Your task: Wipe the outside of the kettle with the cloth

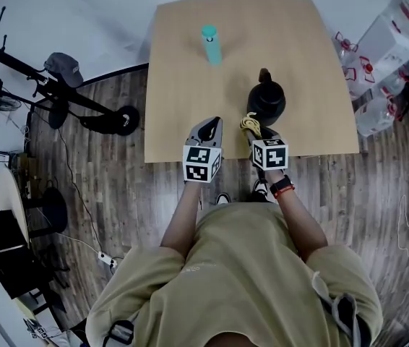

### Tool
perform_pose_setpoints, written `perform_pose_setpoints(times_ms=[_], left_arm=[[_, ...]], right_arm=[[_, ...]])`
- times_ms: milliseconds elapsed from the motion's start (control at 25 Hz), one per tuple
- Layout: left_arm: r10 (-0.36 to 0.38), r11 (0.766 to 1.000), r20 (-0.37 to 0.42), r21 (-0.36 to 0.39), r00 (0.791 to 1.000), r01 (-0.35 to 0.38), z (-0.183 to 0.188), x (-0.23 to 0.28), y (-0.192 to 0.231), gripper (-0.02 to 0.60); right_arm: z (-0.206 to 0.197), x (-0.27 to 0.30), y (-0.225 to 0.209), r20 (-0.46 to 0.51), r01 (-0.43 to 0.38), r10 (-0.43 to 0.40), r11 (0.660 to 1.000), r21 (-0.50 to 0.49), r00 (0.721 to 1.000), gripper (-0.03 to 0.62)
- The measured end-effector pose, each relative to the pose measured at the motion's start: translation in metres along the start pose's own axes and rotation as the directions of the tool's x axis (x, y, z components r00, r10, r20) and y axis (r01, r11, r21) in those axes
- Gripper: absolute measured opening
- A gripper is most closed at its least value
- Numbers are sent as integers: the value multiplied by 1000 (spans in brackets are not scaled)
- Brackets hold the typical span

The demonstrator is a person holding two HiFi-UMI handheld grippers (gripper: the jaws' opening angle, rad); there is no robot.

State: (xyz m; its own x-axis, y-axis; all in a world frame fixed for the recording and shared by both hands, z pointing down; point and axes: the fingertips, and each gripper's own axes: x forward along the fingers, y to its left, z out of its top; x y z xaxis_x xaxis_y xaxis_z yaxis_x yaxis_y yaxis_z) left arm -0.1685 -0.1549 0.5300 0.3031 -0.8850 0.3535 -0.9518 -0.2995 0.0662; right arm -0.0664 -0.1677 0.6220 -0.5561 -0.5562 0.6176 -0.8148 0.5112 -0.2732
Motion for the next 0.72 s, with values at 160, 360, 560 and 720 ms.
perform_pose_setpoints(times_ms=[160,360,560,720], left_arm=[[22,1000,9,-16,1000,-22,-1,-10,18,23],[44,999,20,-31,999,-43,1,-18,35,23],[58,998,24,-41,998,-57,3,-20,44,23],[66,997,23,-46,998,-65,3,-22,48,23]], right_arm=[[20,25,18,50,13,-13,1000,14,999,143],[40,50,24,101,49,-56,996,79,993,143],[48,71,16,118,98,-117,982,162,986,143],[54,78,10,127,125,-156,967,220,980,143]])
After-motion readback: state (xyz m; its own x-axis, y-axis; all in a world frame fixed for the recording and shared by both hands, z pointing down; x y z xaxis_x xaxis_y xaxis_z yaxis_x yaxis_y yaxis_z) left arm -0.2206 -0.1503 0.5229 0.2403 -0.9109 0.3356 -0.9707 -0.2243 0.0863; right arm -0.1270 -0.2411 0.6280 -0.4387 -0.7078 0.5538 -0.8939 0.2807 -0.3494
